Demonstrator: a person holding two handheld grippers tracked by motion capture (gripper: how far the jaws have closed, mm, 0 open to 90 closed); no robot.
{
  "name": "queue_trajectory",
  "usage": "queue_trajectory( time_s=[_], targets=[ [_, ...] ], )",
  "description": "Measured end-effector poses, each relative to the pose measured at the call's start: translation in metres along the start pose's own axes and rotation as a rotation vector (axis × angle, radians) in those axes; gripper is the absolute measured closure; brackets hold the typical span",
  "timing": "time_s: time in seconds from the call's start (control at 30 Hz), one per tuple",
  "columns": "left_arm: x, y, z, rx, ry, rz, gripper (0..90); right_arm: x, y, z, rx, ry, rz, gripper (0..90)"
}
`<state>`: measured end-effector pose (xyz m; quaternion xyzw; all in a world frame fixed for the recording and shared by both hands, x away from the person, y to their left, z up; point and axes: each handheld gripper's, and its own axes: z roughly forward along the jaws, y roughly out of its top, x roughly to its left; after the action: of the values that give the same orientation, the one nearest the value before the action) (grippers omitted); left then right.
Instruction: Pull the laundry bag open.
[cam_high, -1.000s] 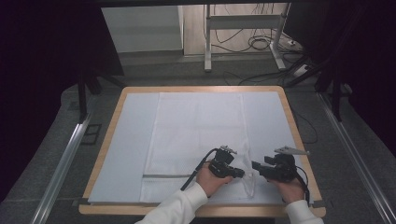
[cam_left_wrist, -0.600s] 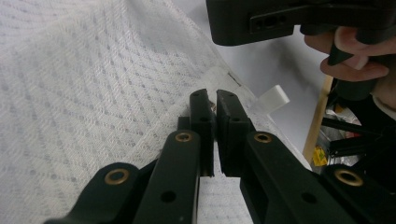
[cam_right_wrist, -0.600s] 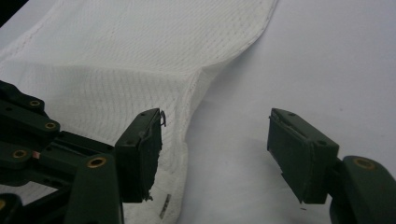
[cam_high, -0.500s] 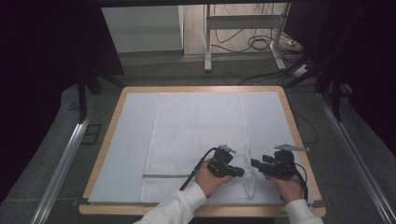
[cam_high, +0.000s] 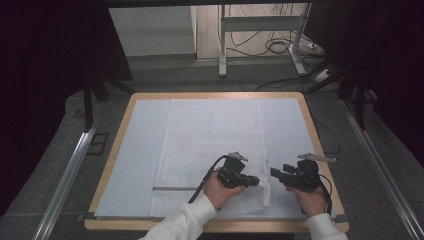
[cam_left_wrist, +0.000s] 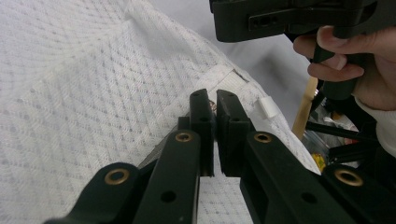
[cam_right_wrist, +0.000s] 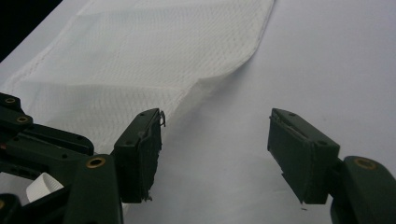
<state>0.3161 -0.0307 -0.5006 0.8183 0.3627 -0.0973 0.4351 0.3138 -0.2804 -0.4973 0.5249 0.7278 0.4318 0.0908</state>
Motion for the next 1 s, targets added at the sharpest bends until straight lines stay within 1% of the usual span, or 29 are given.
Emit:
queue_trajectory(
  time_s=[0.07,0.13,0.2,0.23,0.27,0.33,0.57,0.63,0.67,0.73,0.8,0.9,1.0],
  targets=[
    [0.000,0.000,-0.001,0.005,0.003,0.008,86.8,0.002,0.001,0.001,-0.002,0.008,0.002,34.3],
    [-0.001,0.000,-0.002,0.000,0.007,0.008,86.8,0.005,0.002,0.002,-0.004,0.012,0.005,34.3],
    [-0.001,0.000,-0.003,-0.003,0.007,0.009,86.8,0.007,0.004,0.003,0.001,0.029,0.016,34.0],
    [-0.001,0.000,-0.003,-0.003,0.007,0.009,86.8,0.007,0.004,0.003,0.001,0.029,0.016,34.0],
    [-0.001,0.000,-0.004,-0.006,0.007,0.009,86.8,0.009,0.006,0.006,0.009,0.040,0.027,33.5],
    [-0.001,0.000,-0.004,-0.009,0.008,0.010,86.8,0.012,0.007,0.010,0.026,0.053,0.031,33.1],
    [-0.001,0.000,-0.005,-0.010,0.009,0.015,86.8,0.016,0.011,0.027,0.090,0.084,0.079,31.8],
    [-0.001,0.000,-0.005,-0.014,0.008,0.010,86.8,0.018,0.011,0.033,0.118,0.082,0.086,31.8],
    [-0.001,0.000,-0.005,-0.012,0.009,0.013,86.8,0.018,0.011,0.033,0.118,0.082,0.086,31.8],
    [-0.001,0.000,-0.005,-0.013,0.006,0.011,86.8,0.018,0.011,0.040,0.145,0.097,0.105,32.6],
    [-0.002,0.000,-0.005,-0.009,0.008,0.017,86.8,0.018,0.011,0.044,0.159,0.109,0.115,34.7],
    [-0.002,0.000,-0.004,-0.009,0.008,0.018,86.8,0.020,0.012,0.050,0.178,0.130,0.130,40.6],
    [-0.001,0.000,-0.004,-0.007,0.008,0.019,86.8,0.021,0.013,0.053,0.199,0.143,0.130,53.2]
  ],
)
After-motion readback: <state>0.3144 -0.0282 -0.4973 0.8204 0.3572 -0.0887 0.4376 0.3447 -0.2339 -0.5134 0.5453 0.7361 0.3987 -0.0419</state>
